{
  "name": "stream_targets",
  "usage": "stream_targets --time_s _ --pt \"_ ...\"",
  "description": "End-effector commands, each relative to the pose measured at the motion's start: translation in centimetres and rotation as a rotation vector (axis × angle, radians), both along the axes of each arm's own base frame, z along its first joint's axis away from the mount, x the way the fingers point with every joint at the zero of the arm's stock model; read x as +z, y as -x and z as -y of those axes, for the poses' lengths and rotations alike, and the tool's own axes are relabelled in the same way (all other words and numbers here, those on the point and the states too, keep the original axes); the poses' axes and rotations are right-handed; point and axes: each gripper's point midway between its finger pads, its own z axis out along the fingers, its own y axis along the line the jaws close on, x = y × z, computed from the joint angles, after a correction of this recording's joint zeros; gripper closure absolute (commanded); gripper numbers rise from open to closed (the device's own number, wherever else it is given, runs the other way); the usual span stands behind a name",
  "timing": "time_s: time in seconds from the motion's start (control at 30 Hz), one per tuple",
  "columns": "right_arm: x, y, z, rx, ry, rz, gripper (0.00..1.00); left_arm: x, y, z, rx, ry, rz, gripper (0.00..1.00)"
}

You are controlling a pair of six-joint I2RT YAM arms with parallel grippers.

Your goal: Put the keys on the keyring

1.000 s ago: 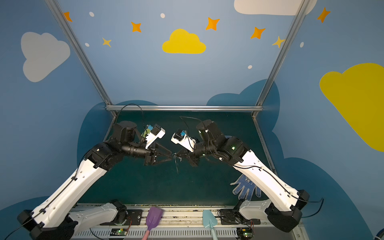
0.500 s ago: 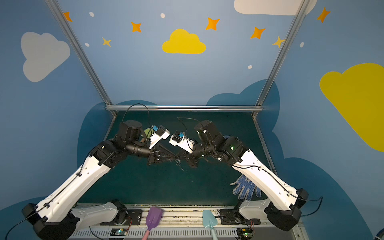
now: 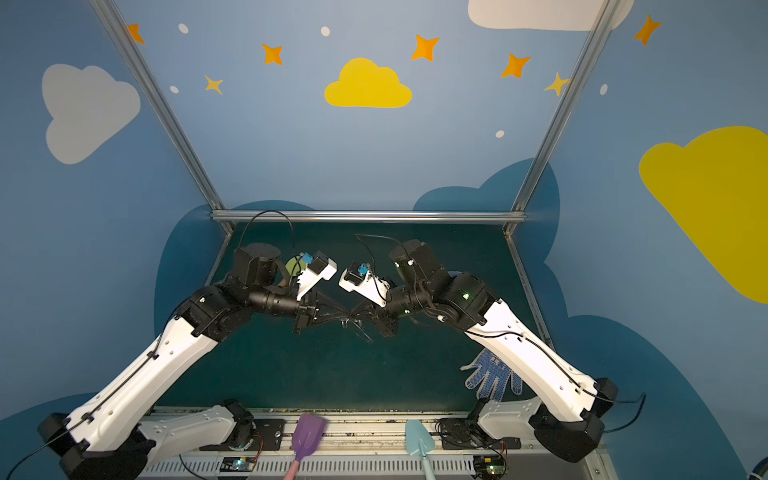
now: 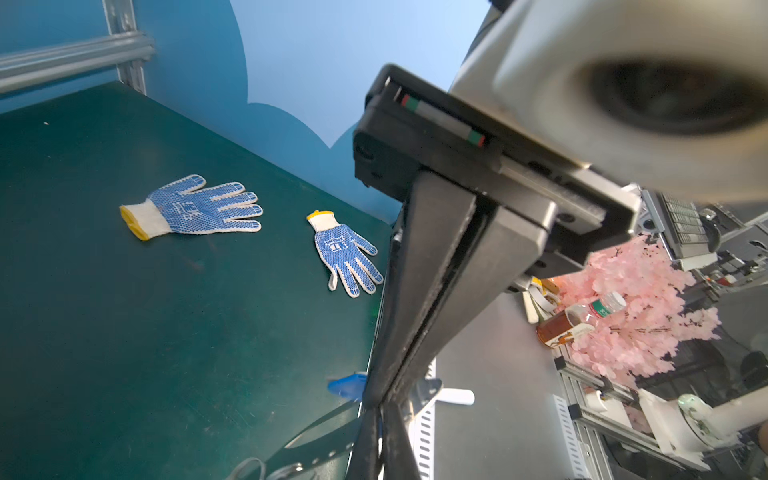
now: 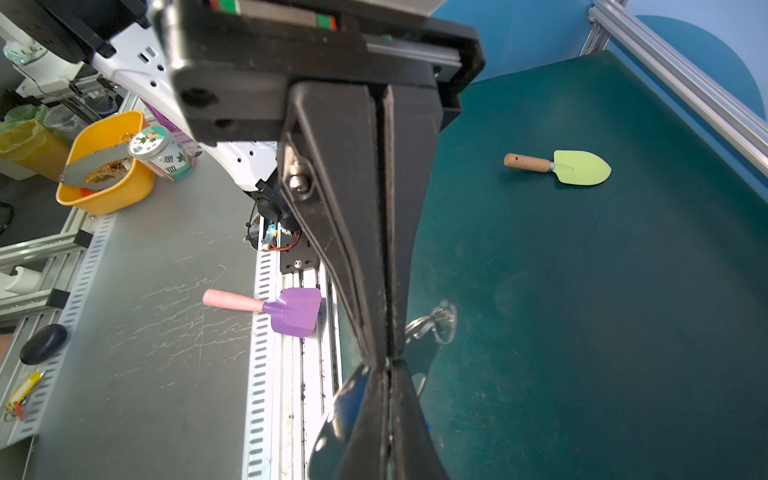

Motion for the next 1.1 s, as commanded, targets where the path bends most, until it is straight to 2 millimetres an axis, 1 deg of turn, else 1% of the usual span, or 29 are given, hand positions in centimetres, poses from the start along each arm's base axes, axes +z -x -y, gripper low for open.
stream_targets --time_s 0.0,0.03,0.07,0.1,0.13,0.23,0.3,0.47,0.53,0.57,0.63,0.67,0.7,1.0,1.07 --pt "2.7 -0.1 0.2 -0.021 -0.077 0.053 0.97 1.5 -0.2 -0.1 0.035 0.047 0.052 0.97" --pt "2.7 -0.1 0.3 -0.027 -0.082 0.053 0.94 1.7 -0.3 -0.2 0.047 0.053 0.059 0.97" --pt "2.7 -0.2 0.4 -0.039 -0.086 0.051 0.86 2.0 -0.3 -0.3 0.053 0.063 0.071 0.97" --pt "2.7 -0.5 0.5 -0.057 -0.092 0.049 0.74 2.2 -0.5 -0.3 0.061 0.070 0.079 0.97" --pt "2.8 -0.5 0.7 -0.067 -0.101 0.046 0.69 2.5 -0.5 -0.4 0.064 0.080 0.089 0.97" --pt "3.4 -0.4 1.1 -0.078 -0.144 0.029 0.69 2.9 -0.6 -0.4 0.069 0.089 0.095 0.96" --pt "3.6 -0.4 1.3 -0.086 -0.160 0.021 0.67 3.0 -0.8 -0.4 0.079 0.090 0.099 0.97" --pt "3.3 -0.7 1.4 -0.096 -0.186 -0.020 0.69 3.5 -1.0 -0.4 0.088 0.116 0.116 0.97" --pt "3.0 -0.9 1.2 -0.092 -0.195 -0.039 0.73 3.8 -1.0 -0.5 0.094 0.126 0.123 0.96" --pt "2.7 -0.9 1.0 -0.088 -0.194 -0.052 0.77 4.0 -1.0 -0.5 0.099 0.135 0.132 0.97" --pt "2.4 -0.7 0.8 -0.070 -0.193 -0.079 0.93 4.3 -1.2 -0.7 0.116 0.144 0.143 0.97" --pt "2.4 -0.5 0.6 -0.062 -0.196 -0.089 0.98 4.5 -1.2 -0.8 0.123 0.153 0.147 0.97" --pt "2.4 -0.4 0.6 -0.054 -0.200 -0.095 1.00 4.7 -1.2 -0.9 0.128 0.161 0.151 0.97" --pt "2.2 0.9 -0.3 0.000 -0.221 -0.160 1.00 5.4 -1.0 -1.0 0.123 0.198 0.148 0.97" --pt "1.9 1.0 -0.6 0.012 -0.218 -0.177 0.95 5.6 -1.0 -1.0 0.124 0.205 0.148 0.97"
